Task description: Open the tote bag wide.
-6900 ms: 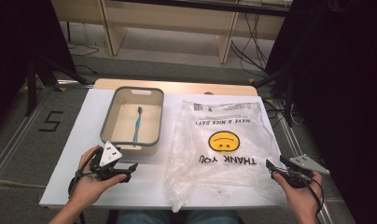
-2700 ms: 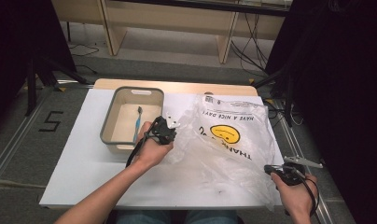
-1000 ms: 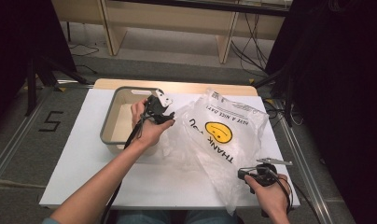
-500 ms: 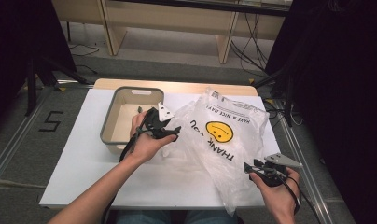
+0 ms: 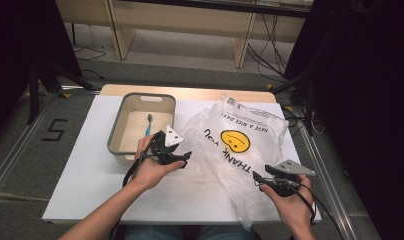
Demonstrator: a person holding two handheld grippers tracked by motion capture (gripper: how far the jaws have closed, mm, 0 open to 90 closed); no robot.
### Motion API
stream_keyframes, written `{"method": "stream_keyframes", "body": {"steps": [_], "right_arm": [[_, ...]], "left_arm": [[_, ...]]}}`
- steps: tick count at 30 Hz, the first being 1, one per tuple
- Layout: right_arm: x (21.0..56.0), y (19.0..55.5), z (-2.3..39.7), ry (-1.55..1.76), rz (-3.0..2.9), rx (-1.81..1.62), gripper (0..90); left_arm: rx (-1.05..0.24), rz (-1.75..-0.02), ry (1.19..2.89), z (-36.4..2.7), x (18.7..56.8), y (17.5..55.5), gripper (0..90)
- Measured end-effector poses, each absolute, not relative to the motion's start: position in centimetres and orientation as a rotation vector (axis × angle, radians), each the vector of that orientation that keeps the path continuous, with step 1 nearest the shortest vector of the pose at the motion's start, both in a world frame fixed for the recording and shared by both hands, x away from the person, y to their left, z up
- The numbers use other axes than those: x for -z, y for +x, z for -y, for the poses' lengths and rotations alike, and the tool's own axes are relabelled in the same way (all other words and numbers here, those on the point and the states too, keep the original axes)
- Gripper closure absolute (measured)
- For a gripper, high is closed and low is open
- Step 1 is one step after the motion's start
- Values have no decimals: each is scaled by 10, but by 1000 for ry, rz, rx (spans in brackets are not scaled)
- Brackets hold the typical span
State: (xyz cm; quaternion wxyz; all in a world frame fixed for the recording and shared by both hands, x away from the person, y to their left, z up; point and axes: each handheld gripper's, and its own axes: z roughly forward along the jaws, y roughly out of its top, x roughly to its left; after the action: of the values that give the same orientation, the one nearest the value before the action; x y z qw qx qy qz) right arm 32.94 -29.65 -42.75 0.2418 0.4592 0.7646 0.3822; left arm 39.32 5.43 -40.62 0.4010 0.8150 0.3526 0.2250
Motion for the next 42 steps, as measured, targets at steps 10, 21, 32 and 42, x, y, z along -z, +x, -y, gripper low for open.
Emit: {"method": "stream_keyframes", "body": {"steps": [10, 21, 32, 42], "right_arm": [[429, 338, 278, 1184, -2154, -1046, 440], [432, 353, 248, 1073, -2246, -1032, 403], [435, 367, 232, 1031, -2292, -1028, 402], [438, 379, 222, 1017, -2325, -1018, 400]], "left_arm": [[-515, -839, 2093, -57, 422, 364, 342], [-489, -824, 2133, -57, 441, 351, 342], [-470, -819, 2126, -61, 448, 346, 344], [-453, -819, 2135, -60, 451, 343, 347]]}}
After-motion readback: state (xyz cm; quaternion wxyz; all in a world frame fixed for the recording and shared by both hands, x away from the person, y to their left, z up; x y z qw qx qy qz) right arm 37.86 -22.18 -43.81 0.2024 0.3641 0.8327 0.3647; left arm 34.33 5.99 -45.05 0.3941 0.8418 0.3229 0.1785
